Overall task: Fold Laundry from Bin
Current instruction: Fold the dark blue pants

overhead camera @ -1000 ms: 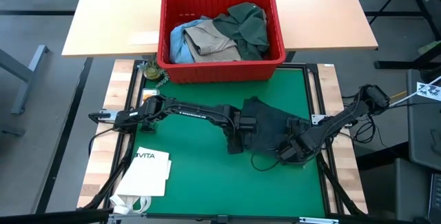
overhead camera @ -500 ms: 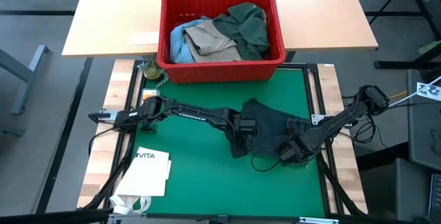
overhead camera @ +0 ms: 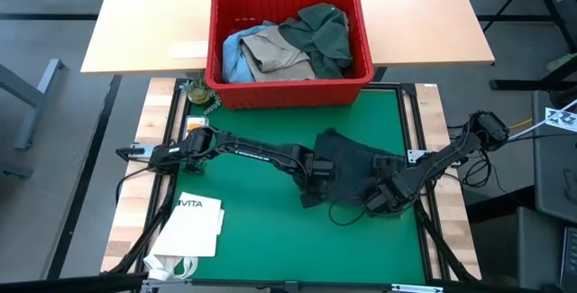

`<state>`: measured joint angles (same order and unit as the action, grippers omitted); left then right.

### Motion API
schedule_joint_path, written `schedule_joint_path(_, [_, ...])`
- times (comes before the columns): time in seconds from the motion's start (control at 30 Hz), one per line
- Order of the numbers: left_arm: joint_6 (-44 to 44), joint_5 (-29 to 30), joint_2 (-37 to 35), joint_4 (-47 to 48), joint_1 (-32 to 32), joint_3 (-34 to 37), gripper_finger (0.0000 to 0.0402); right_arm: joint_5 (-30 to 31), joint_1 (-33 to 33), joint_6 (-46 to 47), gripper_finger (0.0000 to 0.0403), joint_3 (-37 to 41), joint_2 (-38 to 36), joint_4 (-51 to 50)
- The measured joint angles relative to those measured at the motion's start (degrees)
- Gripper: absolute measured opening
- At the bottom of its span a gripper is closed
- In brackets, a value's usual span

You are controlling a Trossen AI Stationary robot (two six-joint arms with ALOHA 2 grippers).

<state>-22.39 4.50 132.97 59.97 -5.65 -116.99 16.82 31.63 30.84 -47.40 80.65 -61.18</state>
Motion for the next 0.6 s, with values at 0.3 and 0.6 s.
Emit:
schedule_joint_path(0.3, [-0.1,8.1,0.0,6.9,-1.1,-0.1,0.0001,0.6,5.3,-1.1,0.0179,2.2,1.9,4.4])
schedule_joint_path(0.6, [0.4,9.9,0.2,17.1,-1.2,0.3,0.0001,-4.2,9.8,-0.9,0.0179,1.6,2.4,0.8])
